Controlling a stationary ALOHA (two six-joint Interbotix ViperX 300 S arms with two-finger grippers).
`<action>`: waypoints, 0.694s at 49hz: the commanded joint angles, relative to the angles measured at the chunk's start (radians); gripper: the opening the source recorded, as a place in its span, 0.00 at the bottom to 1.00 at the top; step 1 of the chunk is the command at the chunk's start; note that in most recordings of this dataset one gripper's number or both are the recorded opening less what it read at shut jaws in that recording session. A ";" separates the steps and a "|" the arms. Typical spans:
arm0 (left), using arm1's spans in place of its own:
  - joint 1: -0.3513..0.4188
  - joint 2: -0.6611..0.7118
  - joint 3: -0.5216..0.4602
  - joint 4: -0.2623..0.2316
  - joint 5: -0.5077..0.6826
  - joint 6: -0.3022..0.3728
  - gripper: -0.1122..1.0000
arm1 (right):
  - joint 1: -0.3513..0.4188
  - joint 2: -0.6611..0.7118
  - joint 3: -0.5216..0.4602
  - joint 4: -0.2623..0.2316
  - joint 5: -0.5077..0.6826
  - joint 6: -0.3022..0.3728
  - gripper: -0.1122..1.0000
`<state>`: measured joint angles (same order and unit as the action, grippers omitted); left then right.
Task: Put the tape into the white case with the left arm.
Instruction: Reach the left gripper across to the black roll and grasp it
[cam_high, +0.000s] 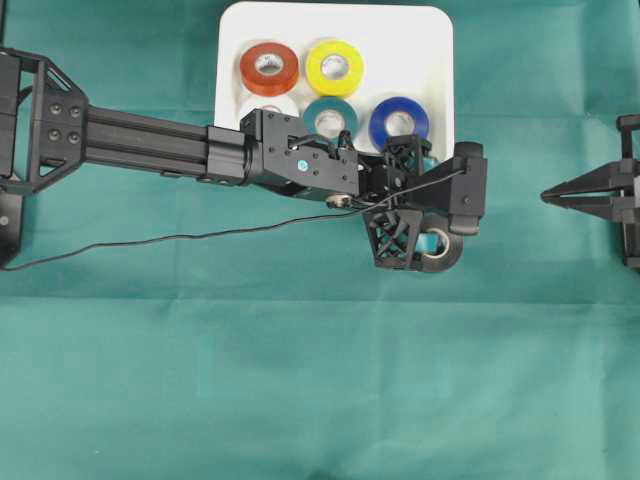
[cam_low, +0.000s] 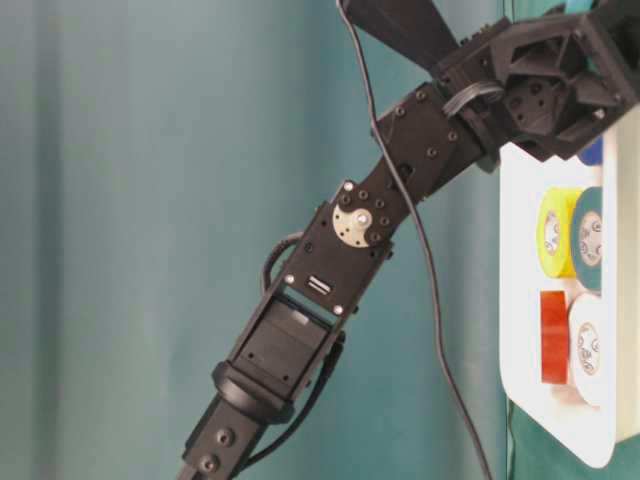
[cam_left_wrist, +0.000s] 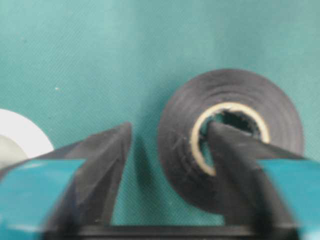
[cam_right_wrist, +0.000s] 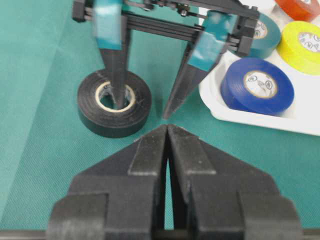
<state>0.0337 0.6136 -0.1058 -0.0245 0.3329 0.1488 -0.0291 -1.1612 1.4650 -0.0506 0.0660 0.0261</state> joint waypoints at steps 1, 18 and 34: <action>0.005 -0.032 -0.014 0.003 -0.006 -0.003 0.55 | 0.000 0.008 -0.011 -0.002 -0.009 0.002 0.02; -0.011 -0.049 -0.008 0.003 -0.002 -0.003 0.32 | 0.000 0.006 -0.011 -0.002 -0.009 0.002 0.02; -0.044 -0.160 -0.017 0.003 0.081 -0.003 0.32 | 0.000 0.006 -0.011 -0.002 -0.009 0.002 0.02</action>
<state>-0.0061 0.5400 -0.1043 -0.0230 0.4004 0.1473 -0.0291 -1.1612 1.4650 -0.0506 0.0660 0.0245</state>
